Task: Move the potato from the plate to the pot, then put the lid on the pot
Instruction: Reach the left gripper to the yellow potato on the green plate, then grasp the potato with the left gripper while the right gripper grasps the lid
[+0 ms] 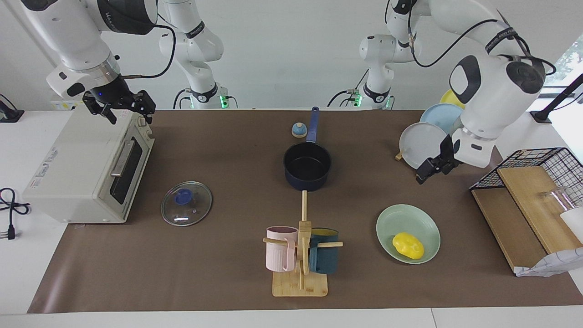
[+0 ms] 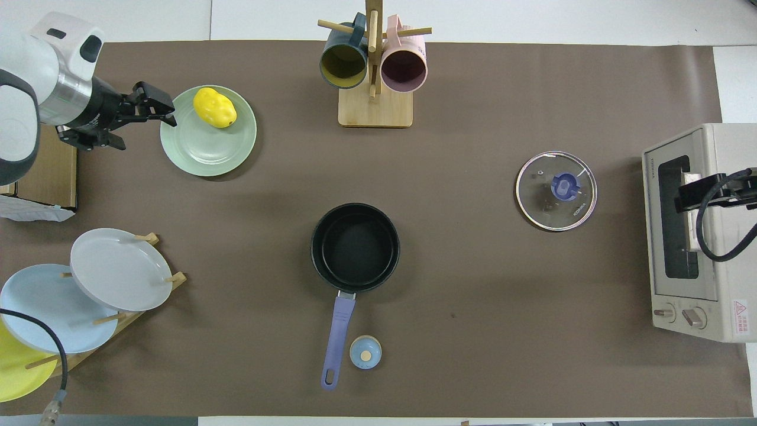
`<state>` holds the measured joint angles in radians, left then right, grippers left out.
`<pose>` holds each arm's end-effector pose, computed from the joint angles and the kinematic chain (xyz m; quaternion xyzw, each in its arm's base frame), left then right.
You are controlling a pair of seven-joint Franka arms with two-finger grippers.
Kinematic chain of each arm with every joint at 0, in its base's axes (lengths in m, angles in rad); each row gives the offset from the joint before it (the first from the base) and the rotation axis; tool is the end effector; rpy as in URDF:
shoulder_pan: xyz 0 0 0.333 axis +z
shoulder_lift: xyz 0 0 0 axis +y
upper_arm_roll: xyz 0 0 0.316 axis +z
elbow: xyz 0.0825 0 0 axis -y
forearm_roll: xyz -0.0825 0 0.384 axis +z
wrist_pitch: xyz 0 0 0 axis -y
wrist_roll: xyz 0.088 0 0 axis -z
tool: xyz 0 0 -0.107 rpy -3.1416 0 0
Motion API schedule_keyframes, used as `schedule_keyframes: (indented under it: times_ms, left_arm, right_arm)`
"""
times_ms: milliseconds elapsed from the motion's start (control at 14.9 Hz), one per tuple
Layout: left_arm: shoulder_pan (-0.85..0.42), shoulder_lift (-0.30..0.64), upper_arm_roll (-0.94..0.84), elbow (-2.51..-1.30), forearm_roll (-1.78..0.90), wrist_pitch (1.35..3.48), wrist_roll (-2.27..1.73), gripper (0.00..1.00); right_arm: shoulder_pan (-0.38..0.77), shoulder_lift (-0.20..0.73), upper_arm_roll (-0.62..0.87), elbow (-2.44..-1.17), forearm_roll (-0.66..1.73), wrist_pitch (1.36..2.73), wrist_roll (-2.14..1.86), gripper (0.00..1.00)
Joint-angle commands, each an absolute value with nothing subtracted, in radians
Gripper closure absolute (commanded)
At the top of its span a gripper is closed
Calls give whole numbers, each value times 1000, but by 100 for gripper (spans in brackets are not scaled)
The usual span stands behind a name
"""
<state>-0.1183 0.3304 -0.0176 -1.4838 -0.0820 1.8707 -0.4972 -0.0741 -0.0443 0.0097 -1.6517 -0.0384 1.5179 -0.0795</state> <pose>0.6603 -0.0950 0.4911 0.9803 0.1908 0.0137 0.0490 0.5319 -0.0385 0.6064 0.9988 0.0074 -0.0460 0.0162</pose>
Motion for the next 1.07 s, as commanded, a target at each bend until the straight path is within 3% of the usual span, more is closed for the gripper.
schedule_keyframes:
  times_ms: [0, 268, 738, 1007]
  left_arm:
    - [-135, 441, -11, -1425, -95, 1962, -622, 0]
    - [-185, 604, 6, -1309, -72, 2006, -811, 0]
    - [-206, 649, 20, -1312, -46, 2072, -959, 0]
    - [-203, 663, 20, -1313, -3, 2072, -953, 0]
  right_arm:
    - [-86, -69, 14, -1683, -21, 1534, -67, 0]
    - [-84, -69, 15, -1683, -21, 1532, -69, 0]
    - [-43, -52, 26, -1729, 18, 1684, -83, 0]
    - [-14, 37, 26, -1755, 17, 1785, -84, 0]
